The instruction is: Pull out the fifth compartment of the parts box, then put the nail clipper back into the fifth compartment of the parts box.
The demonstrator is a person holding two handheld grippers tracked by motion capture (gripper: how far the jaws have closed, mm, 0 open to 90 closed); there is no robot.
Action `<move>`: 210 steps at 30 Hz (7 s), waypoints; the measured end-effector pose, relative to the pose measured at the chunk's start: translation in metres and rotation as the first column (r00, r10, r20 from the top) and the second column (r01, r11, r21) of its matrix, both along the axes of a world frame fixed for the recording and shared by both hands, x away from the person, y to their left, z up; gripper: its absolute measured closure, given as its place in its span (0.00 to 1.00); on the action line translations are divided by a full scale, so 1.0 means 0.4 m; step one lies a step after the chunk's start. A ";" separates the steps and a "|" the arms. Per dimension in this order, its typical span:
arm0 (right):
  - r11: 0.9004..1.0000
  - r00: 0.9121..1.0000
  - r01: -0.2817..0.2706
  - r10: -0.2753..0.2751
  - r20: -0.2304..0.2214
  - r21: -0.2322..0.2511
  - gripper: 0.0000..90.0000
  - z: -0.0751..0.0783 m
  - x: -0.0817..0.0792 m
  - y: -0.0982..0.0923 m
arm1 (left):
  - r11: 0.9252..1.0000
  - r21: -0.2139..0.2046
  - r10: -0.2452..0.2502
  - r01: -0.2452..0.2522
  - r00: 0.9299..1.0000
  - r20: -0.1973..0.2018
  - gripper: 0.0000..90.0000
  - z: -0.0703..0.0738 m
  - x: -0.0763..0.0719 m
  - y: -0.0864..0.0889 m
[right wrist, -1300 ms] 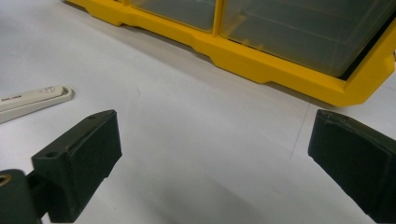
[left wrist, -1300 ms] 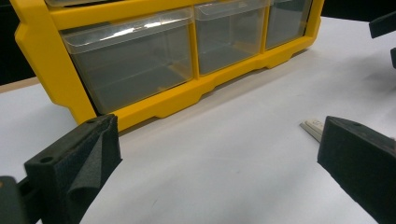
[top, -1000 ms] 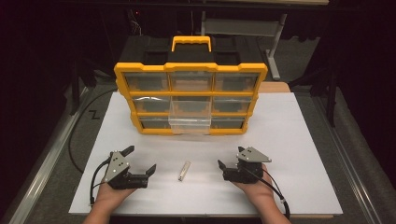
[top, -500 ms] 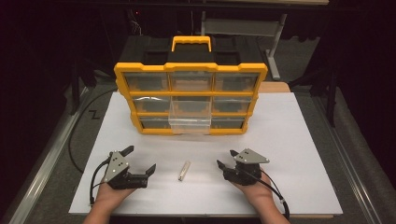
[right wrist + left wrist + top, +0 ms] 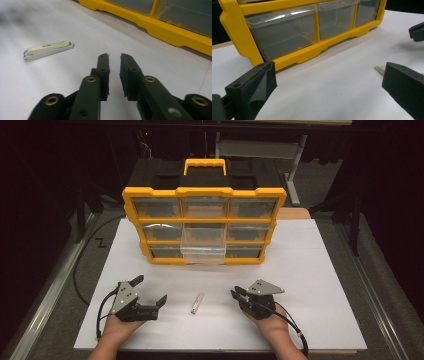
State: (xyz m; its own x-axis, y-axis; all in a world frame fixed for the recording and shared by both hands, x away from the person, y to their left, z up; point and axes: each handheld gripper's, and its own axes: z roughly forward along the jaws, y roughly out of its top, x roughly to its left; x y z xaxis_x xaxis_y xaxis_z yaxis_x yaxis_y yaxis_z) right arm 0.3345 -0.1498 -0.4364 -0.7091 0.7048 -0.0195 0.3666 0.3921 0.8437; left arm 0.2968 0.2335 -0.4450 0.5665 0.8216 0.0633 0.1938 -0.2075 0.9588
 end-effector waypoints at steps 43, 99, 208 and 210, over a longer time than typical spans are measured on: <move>0.979 0.978 -0.206 0.206 -0.035 0.000 1.00 0.015 -0.047 0.225 | 0.999 -0.040 0.017 -0.016 1.000 0.012 0.00 0.011 -0.016 0.017; 0.986 0.990 -0.133 0.127 -0.069 -0.096 0.99 -0.004 -0.020 0.138 | 0.999 -0.021 -0.025 0.025 0.999 0.026 0.00 0.013 -0.018 0.007; 0.960 0.970 -0.220 0.197 -0.142 -0.174 0.89 0.025 0.027 0.113 | 1.000 0.004 -0.022 0.022 1.000 0.019 0.00 0.010 -0.020 -0.002; 0.962 0.971 -0.216 0.194 -0.141 -0.164 0.89 0.027 0.029 0.106 | 1.000 0.002 -0.020 0.020 1.000 0.018 0.00 0.009 -0.019 -0.002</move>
